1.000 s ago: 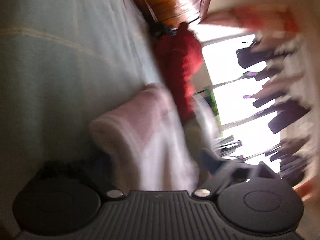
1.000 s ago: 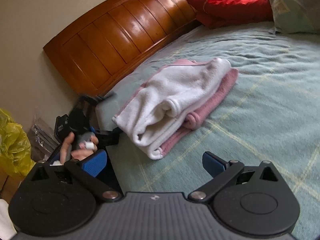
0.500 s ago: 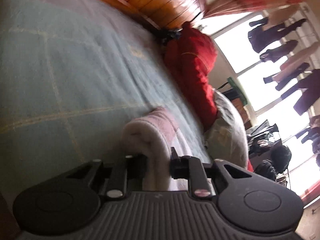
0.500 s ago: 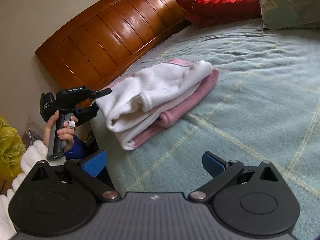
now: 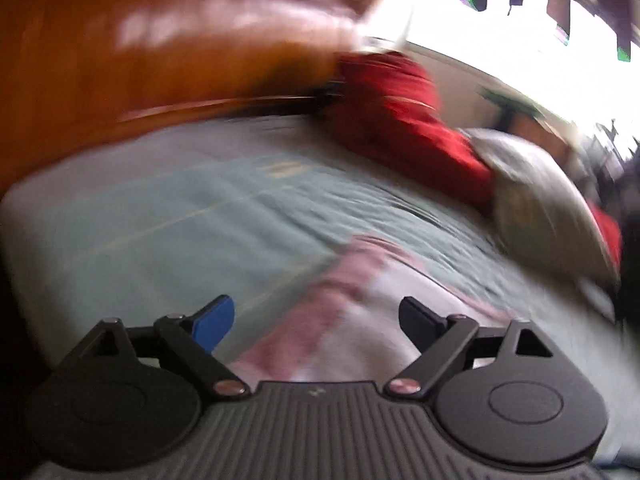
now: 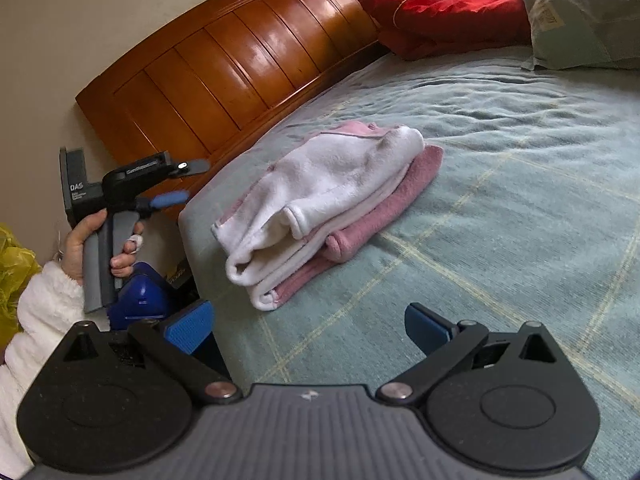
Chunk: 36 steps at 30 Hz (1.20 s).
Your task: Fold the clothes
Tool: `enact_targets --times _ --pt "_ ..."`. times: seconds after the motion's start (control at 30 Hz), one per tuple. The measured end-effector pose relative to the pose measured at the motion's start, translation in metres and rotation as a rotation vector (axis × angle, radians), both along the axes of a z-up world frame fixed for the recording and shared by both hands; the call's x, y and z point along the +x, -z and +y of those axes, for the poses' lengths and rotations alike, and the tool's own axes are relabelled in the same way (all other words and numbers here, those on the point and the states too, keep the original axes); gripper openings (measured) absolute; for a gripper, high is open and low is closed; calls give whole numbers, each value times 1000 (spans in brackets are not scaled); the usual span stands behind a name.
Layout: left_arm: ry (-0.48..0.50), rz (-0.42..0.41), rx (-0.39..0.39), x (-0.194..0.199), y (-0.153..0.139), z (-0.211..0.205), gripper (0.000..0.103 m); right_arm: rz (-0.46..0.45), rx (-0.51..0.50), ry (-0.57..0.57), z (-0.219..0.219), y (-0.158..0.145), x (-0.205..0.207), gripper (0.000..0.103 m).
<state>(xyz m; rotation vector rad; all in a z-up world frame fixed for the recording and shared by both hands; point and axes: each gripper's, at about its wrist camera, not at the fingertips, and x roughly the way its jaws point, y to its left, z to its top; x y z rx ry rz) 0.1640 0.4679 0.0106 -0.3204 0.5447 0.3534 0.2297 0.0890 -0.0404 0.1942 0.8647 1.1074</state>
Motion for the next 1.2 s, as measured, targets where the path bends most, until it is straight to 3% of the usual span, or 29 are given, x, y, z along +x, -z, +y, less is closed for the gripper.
enact_targets --times 0.13,0.3,0.37,0.47,0.5,0.57,0.67,0.8,0.9,1.07,1.2 --pt "50 95 40 25 18 -21 89 -11 -23 12 -4 0 -2 103" --pt "181 102 133 50 10 -49 90 -1 -16 37 -11 2 3 103" --pt "206 154 175 71 19 -56 90 1 -15 44 -13 4 3 103" --pt "181 302 99 108 57 -41 92 0 -21 50 -18 6 2 103" --pt "179 302 78 108 63 -38 97 -1 -24 55 -20 7 2 103" --pt "202 284 84 101 62 -40 98 5 -27 61 -25 10 3 103" --pt "205 321 95 98 46 -46 96 21 -19 75 -31 14 7 103" --pt "262 213 114 103 25 -59 99 28 -6 91 -34 16 8 103" --pt "222 298 74 123 40 -61 99 10 -38 106 -37 14 5 103" --pt "159 342 114 124 51 -67 100 -4 -32 138 -56 7 -1 103" --pt "199 308 134 98 25 -86 101 -7 2 160 -74 -1 -6 103"
